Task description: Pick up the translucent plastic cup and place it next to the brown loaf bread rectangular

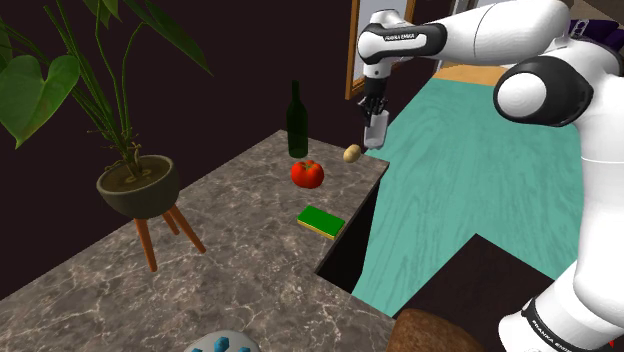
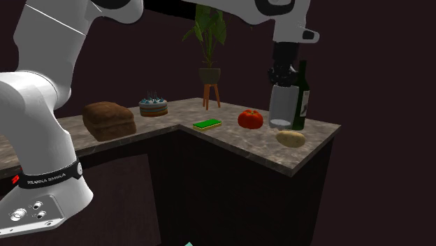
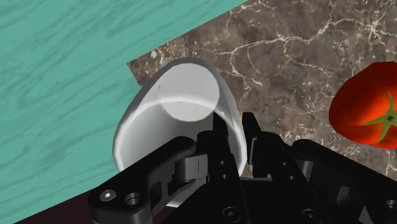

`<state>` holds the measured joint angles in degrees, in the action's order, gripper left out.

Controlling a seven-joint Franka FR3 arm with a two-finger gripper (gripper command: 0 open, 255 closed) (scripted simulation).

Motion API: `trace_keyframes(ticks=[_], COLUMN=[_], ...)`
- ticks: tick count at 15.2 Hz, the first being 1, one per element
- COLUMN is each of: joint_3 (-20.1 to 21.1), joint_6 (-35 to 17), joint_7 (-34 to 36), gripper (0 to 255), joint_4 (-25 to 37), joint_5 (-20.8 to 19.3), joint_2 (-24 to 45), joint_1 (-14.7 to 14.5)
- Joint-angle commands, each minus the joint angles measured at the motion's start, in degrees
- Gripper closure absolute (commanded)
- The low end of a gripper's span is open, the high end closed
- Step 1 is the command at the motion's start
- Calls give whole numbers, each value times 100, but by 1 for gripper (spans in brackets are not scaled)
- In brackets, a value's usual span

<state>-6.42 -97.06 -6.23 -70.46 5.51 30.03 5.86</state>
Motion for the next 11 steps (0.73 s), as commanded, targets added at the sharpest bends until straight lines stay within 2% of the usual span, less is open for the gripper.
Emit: trace_keyframes(ticks=[1, 11], joint_3=[-2, 2], joint_6=[168, 1075], joint_7=[6, 50], gripper=[255, 255], joint_4=[174, 1299], joint_5=[-2, 13], joint_2=[5, 221], joint_1=[9, 68])
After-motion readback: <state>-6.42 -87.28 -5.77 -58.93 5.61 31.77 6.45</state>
